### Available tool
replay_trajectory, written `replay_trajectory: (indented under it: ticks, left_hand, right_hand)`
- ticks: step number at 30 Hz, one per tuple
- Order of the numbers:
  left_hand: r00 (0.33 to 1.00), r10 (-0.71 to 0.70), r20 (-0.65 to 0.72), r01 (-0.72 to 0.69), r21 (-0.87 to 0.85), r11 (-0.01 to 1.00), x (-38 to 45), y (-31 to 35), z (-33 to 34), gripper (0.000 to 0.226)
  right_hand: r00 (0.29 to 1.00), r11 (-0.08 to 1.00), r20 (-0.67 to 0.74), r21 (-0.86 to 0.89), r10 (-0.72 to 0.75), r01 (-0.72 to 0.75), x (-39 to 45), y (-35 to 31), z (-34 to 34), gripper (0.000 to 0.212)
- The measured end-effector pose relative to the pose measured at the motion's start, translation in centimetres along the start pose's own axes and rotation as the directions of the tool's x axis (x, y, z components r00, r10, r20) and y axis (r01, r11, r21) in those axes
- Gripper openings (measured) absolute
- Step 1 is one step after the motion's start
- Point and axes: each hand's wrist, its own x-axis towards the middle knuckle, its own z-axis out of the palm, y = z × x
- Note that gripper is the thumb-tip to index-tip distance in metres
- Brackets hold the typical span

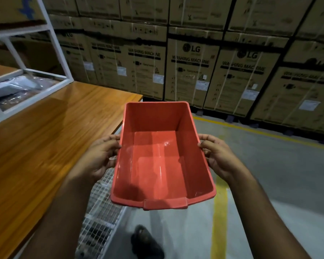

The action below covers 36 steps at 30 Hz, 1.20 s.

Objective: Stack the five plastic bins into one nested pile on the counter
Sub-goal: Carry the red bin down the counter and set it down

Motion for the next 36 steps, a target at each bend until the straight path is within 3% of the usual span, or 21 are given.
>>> replay_trajectory:
  ticks: [9,15,20,26,31,36]
  left_hand:
    - [1.000,0.019,-0.017,-0.020,-0.038,0.999,17.1,4.3,0.5,0.029]
    - [0.990,0.043,-0.131,-0.049,-0.036,0.998,25.0,7.7,-0.7,0.029]
    - [0.962,0.065,-0.267,-0.085,-0.063,0.994,29.2,8.7,-3.2,0.033]
    - [0.859,0.057,-0.509,-0.125,-0.101,0.987,33.2,9.1,-4.3,0.028]
    - [0.693,0.068,-0.718,-0.231,-0.131,0.964,35.0,8.9,-3.2,0.034]
    - [0.561,0.076,-0.824,-0.299,-0.116,0.947,35.3,9.2,-1.4,0.030]
  right_hand:
    - [1.000,0.999,0.014,-0.039,0.021,-0.020,18.3,-4.7,1.0,0.030]
    - [0.991,0.996,0.126,-0.092,0.034,-0.023,30.8,-8.0,3.9,0.031]
    - [0.950,0.988,0.300,-0.152,0.084,-0.040,40.2,-9.3,6.9,0.030]
    - [0.835,0.972,0.522,-0.229,0.174,-0.059,52.2,-9.7,12.0,0.026]
    - [0.658,0.952,0.705,-0.298,0.264,-0.063,59.6,-10.5,16.3,0.027]
    - [0.469,0.931,0.815,-0.362,0.341,-0.049,64.2,-11.5,19.9,0.030]
